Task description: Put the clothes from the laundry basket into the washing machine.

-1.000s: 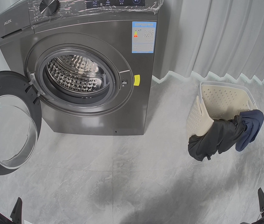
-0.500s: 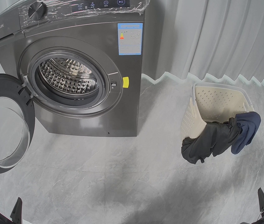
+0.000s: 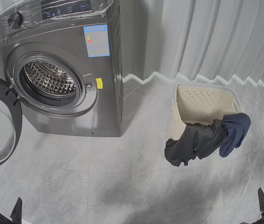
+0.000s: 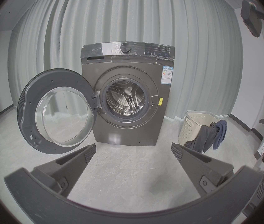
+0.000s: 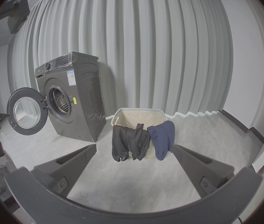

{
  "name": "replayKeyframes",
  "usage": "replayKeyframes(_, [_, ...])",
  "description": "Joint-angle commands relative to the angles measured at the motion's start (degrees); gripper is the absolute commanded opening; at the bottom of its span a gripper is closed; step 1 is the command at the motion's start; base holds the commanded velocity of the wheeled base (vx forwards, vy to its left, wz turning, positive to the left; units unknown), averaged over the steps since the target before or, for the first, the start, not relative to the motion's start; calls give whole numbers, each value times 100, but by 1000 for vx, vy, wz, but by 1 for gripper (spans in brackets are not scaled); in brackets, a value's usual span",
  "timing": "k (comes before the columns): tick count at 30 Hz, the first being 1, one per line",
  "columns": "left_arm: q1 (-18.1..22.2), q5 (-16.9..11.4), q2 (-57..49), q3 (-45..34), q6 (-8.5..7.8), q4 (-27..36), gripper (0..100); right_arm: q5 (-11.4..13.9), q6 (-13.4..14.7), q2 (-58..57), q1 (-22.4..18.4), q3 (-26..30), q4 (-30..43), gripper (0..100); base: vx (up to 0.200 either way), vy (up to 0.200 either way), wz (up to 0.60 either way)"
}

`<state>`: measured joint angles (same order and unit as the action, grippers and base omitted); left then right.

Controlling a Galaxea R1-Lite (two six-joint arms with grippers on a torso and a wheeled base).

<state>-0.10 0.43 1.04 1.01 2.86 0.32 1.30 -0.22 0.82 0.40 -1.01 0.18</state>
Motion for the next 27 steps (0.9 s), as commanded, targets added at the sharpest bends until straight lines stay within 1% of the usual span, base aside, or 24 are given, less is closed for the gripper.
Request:
replayKeyframes(1, [1,1,-77,-84,4,3,100,1,-4,-82,4,101,-1,100,0,-200,0])
replayKeyframes(27, [1,1,-77,-84,4,3,100,1,-4,-82,4,92,-1,100,0,-200,0])
